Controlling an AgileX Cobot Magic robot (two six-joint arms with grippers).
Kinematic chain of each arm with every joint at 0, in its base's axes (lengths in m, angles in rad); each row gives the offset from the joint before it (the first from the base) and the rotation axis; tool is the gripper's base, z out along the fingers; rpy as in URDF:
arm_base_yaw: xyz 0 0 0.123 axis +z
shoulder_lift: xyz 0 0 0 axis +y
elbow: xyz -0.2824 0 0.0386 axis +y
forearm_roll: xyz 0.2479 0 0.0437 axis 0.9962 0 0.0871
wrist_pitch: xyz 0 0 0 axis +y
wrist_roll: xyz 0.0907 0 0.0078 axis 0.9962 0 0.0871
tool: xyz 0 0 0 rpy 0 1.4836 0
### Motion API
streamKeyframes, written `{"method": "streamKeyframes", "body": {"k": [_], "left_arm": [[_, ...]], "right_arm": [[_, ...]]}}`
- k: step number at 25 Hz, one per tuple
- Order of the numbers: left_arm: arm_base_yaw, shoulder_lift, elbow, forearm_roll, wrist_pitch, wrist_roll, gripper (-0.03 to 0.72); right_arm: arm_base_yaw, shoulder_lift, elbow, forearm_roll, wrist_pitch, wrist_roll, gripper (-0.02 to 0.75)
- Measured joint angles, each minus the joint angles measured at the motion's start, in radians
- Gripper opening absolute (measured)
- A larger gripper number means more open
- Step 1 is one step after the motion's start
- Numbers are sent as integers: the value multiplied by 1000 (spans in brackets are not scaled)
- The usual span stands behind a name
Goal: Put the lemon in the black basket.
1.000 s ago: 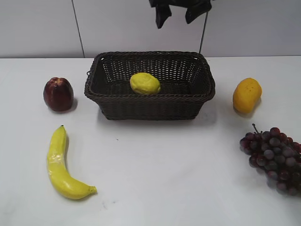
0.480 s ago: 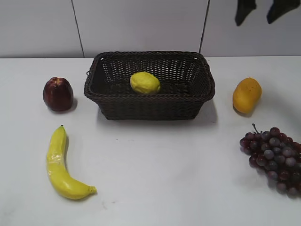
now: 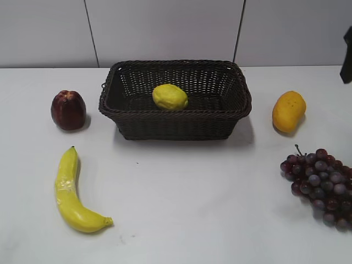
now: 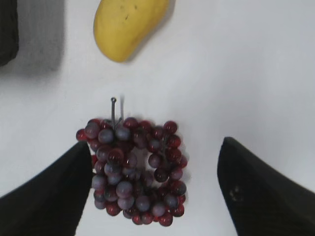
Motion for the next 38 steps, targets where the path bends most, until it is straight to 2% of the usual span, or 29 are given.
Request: {"method": "streamKeyframes", "body": {"k": [8,20,38], "left_arm": [[0,0,0,0,0,0,237],[0,0,0,0,0,0,237],[0,0,0,0,0,0,237]], "right_arm": [[0,-385,421,3,-121,-2,594],[0,-817,794,28,-135,-3,594],[0,-1320,866,46,-74,-3,593]]}}
